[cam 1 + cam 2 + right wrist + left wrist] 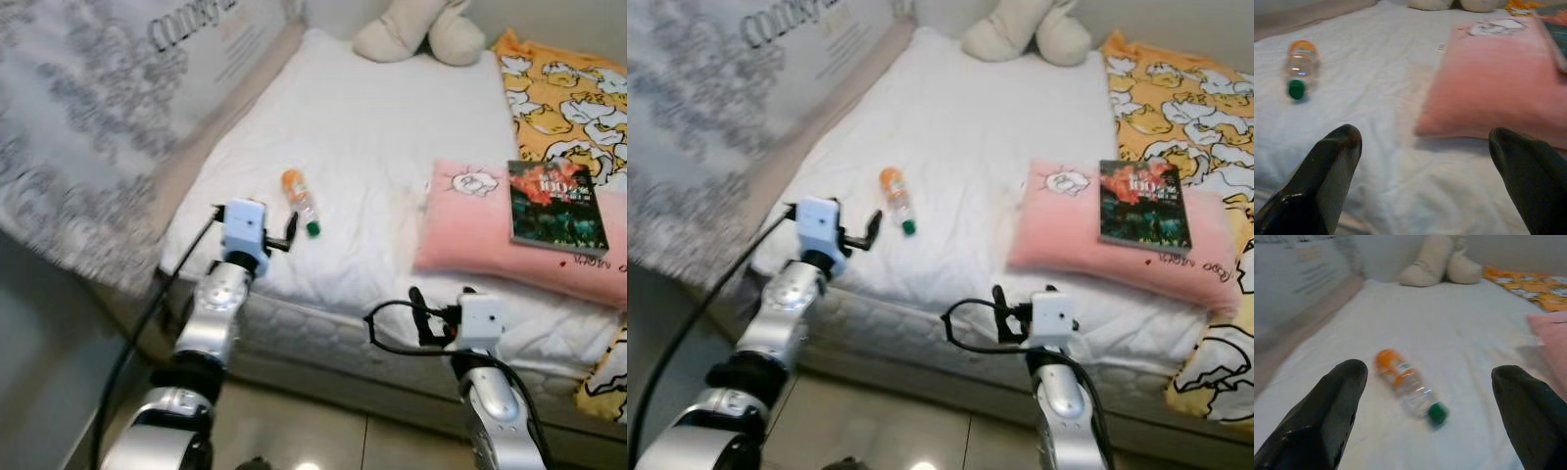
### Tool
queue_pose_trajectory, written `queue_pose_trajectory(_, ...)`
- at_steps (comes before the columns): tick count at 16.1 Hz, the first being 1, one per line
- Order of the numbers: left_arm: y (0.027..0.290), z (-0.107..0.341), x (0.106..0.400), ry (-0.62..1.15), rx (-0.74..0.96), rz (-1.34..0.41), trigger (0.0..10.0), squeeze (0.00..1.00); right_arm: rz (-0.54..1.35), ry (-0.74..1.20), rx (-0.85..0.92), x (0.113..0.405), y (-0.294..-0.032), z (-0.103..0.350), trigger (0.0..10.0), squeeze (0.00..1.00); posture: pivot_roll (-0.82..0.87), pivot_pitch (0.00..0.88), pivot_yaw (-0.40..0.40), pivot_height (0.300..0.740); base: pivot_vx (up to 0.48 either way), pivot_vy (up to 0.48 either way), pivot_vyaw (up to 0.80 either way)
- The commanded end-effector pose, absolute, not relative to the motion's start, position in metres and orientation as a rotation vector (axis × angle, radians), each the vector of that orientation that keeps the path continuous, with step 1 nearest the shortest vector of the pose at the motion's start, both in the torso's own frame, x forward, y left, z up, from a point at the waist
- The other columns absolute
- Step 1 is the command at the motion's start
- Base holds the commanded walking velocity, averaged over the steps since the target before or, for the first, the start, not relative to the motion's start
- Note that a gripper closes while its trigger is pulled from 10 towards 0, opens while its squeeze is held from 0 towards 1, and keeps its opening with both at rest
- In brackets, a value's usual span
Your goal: Clean up the room
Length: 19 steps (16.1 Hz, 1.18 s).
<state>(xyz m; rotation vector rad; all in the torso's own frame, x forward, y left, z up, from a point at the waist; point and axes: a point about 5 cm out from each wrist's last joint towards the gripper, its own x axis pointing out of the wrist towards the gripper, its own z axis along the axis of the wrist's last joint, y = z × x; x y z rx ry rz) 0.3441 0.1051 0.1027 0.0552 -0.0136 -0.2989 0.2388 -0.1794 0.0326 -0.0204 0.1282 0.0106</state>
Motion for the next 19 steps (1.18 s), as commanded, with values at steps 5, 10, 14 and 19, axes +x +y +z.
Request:
queue_pose_trajectory(5, 0.054, 0.134, 0.361, -0.054, 0.076, -0.437, 10.0, 0.0, -0.015, 0.117, -0.037, 0.224, -0.192, 0.036, 10.0, 0.0, 0.0, 0.0, 0.013, 0.74, 0.48, 0.0, 0.0)
queue_pose_trajectory(10, 0.041, 0.166, 0.393, 0.084, 0.088, -0.275, 10.0, 0.0, -0.004, 0.208, -0.068, 0.171, -0.201, 0.028, 10.0, 0.0, -0.13, 0.0, 0.015, 0.74, 0.48, 0.0, 0.0)
queue_pose_trajectory(14, 0.092, 0.177, 0.409, 0.129, 0.134, -0.013, 10.0, 0.0, 0.048, 0.265, -0.123, 0.12, -0.198, 0.041, 10.0, 0.0, -0.25, 0.026, 0.001, 0.74, 0.12, 0.0, 0.0)
queue_pose_trajectory(19, 0.113, 0.15, 0.403, 0.292, 0.176, 0.06, 10.0, 0.0, 0.042, 0.376, -0.112, 0.073, -0.191, 0.054, 10.0, 0.0, -0.3, 0.132, -0.025, 0.74, 0.0, 0.0, 0.0)
